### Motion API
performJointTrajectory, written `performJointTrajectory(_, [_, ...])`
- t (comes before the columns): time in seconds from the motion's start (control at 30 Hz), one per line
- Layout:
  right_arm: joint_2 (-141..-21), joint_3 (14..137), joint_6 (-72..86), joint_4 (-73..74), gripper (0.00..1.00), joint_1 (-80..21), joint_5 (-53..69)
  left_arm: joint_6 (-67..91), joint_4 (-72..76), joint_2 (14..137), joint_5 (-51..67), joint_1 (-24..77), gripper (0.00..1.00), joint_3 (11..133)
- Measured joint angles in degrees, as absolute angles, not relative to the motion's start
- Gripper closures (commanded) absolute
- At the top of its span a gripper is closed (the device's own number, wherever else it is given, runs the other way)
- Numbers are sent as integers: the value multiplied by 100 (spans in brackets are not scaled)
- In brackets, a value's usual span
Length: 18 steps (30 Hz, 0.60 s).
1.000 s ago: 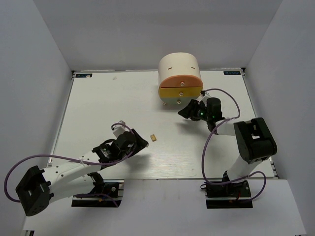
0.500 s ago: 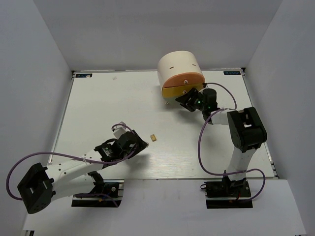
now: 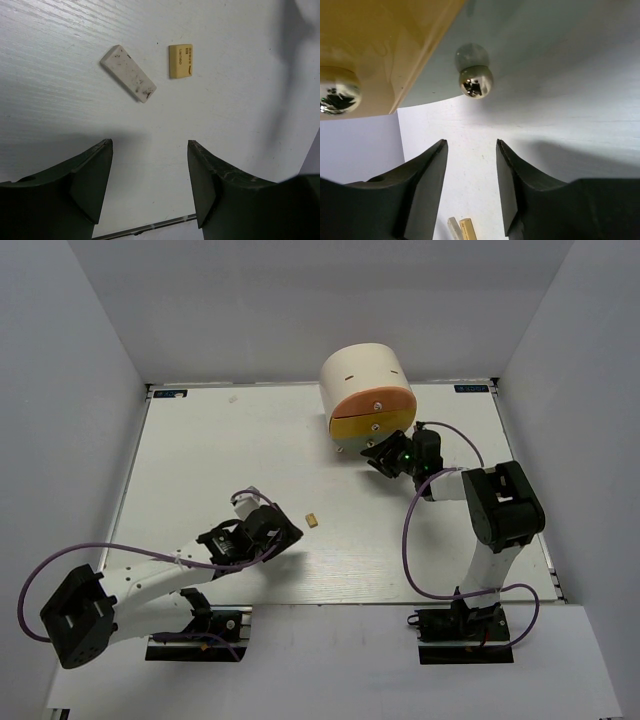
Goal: Sort the stationery into containers
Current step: Open the drawer in the storage box.
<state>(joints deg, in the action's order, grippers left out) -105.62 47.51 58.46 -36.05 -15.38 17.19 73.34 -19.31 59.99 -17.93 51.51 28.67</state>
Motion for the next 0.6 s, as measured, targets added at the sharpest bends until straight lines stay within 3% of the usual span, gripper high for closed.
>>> performJointTrajectory(0.6, [-10742, 5157, 6110, -3616, 57, -1457, 1461, 7290, -1927, 6237, -1726, 5151, 29, 3011])
